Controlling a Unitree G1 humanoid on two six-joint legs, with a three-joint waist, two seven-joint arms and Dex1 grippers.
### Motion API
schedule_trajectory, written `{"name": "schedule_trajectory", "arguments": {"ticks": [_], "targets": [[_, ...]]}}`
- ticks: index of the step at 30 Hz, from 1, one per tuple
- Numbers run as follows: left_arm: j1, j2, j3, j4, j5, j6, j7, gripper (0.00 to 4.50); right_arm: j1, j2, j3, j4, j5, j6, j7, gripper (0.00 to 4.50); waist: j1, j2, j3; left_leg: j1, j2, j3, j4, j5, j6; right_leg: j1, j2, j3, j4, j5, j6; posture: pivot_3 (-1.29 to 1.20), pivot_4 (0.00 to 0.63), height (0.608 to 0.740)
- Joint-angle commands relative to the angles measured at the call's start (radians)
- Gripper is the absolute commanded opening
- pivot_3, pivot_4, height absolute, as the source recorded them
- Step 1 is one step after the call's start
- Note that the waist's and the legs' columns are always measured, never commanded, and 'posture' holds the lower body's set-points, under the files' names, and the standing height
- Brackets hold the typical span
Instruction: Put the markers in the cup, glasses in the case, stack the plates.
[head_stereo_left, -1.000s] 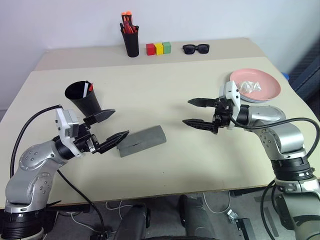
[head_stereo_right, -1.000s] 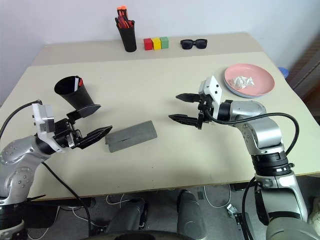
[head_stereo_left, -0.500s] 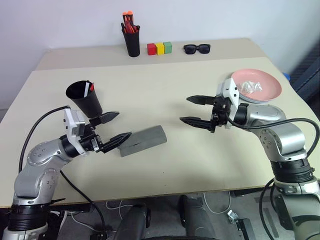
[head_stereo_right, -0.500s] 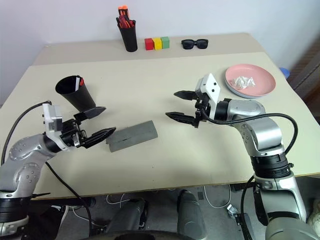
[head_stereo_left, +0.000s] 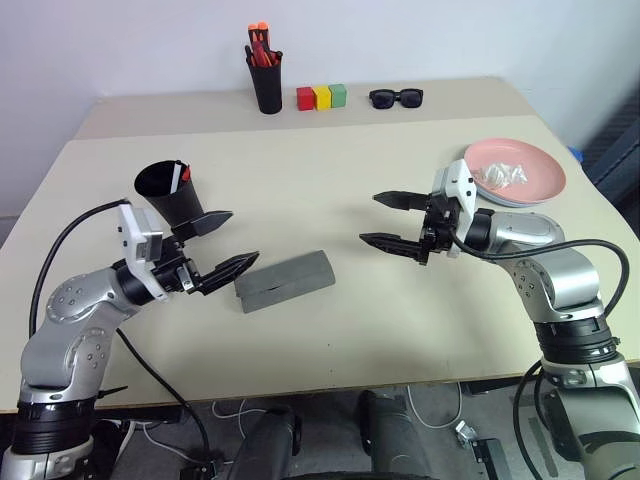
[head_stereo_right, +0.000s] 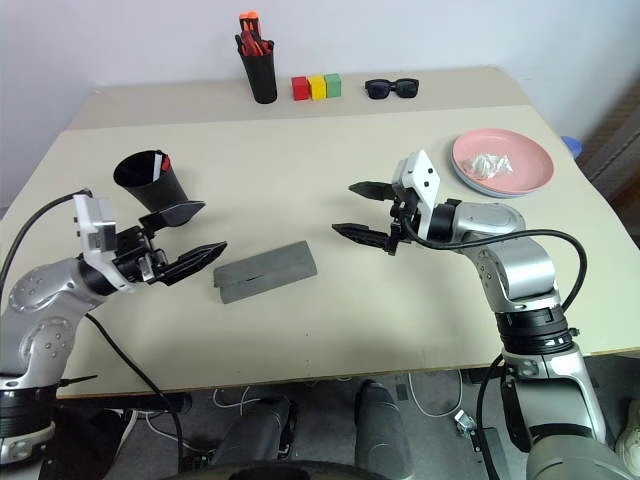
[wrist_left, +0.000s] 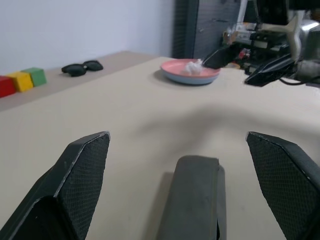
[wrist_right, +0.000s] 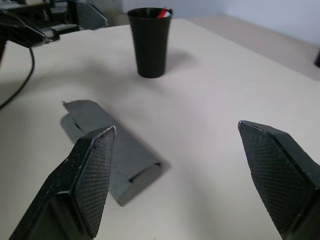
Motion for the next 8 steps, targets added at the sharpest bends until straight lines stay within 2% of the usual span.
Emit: {"name": "schedule_trajectory", "arguments": {"ticks": [1, 8], "targets": [[-0.045, -0.004, -0.020, 0.007, 0.006, -0.008, -0.010, 4.50, -0.037, -0.026, -0.030, 0.012, -0.015, -0.043, 0.012, 3.99, 0.000, 0.000, 0.000, 0.000, 0.000, 0.000, 0.000, 0.000, 0.000, 0.000, 0.000, 0.000, 0.000, 0.000, 0.000, 0.00, 0.150, 0.740], [-0.013, -0.056, -0.057, -0.013, 0.034, -0.027, 0.007, 4.50, 0.001, -0.060, -0.044, 0.011, -0.007, -0.042, 0.034, 3.99, -0.002, 0.000, 0.000, 0.000, 0.000, 0.000, -0.001, 0.000, 0.000, 0.000, 0.000, 0.000, -0.001, 0.000, 0.000, 0.00, 0.150, 0.740]]}}
